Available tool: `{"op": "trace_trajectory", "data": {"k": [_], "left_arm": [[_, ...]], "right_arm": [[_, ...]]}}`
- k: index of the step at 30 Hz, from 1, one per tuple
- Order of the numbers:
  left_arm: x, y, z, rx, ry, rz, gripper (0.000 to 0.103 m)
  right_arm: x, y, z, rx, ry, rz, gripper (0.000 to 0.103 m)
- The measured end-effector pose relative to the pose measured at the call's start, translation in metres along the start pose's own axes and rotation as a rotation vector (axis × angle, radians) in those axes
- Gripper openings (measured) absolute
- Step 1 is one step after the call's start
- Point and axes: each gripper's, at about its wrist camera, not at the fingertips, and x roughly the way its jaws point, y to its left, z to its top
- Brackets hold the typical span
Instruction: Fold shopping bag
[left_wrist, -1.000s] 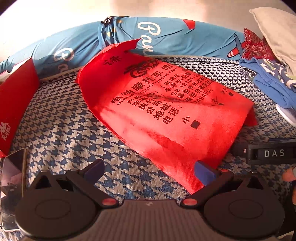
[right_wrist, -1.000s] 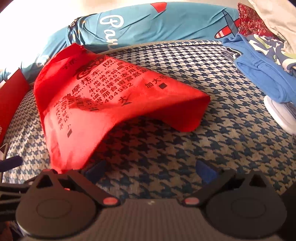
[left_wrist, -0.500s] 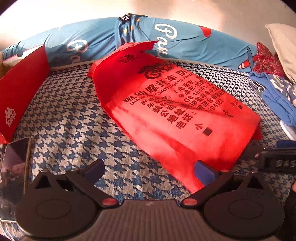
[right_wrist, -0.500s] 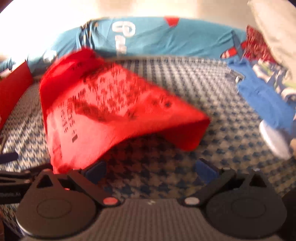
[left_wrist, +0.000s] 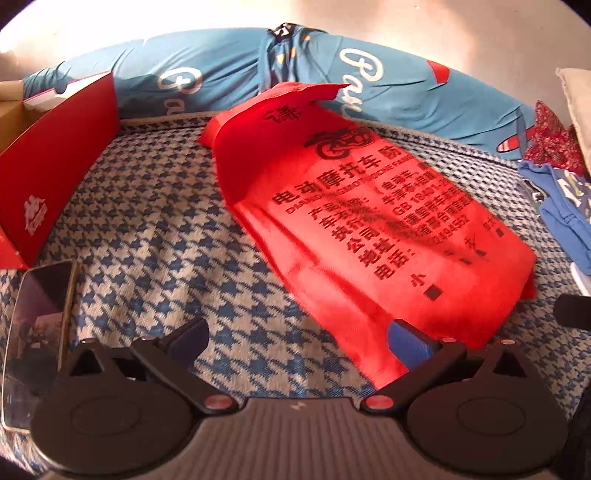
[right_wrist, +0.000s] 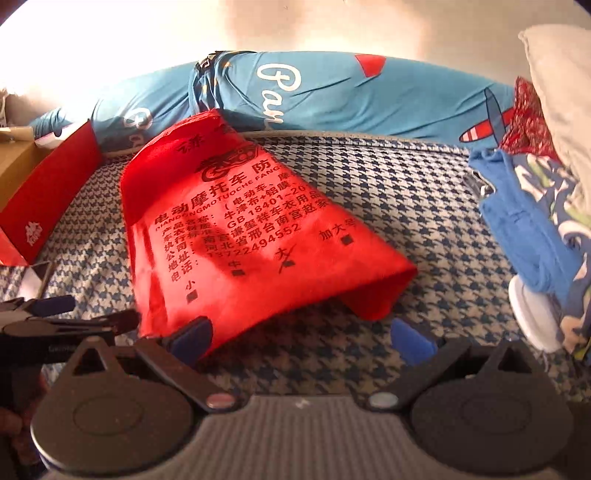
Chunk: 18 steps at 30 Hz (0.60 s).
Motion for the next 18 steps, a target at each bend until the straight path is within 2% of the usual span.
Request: {"op": "trace_trajectory", "data": {"k": [6, 8, 12, 18], "left_arm": [[0.007, -0.013, 0.029, 0.077, 0.006, -0.022, 0.103], [0.016, -0.016, 0.034, 0.102, 0.022, -0.025, 0.103], [0.034, -0.023, 0.044, 0.150, 0.055, -0.030, 0.103], [0.057, -0.034, 0.048, 0.223, 0.099, -0.053, 0.103]], "right_arm": [[0.027, -0.002, 0.042, 0.005, -0.040, -0.009, 0.103], [0.051, -0.006, 0.056, 0.018, -0.040, -0.010, 0.103], [0.087, -0.012, 0.065, 0.060, 0.009, -0.011, 0.103], [0.111, -0.009, 0.061, 0.080, 0.050, 0.024, 0.103]]}}
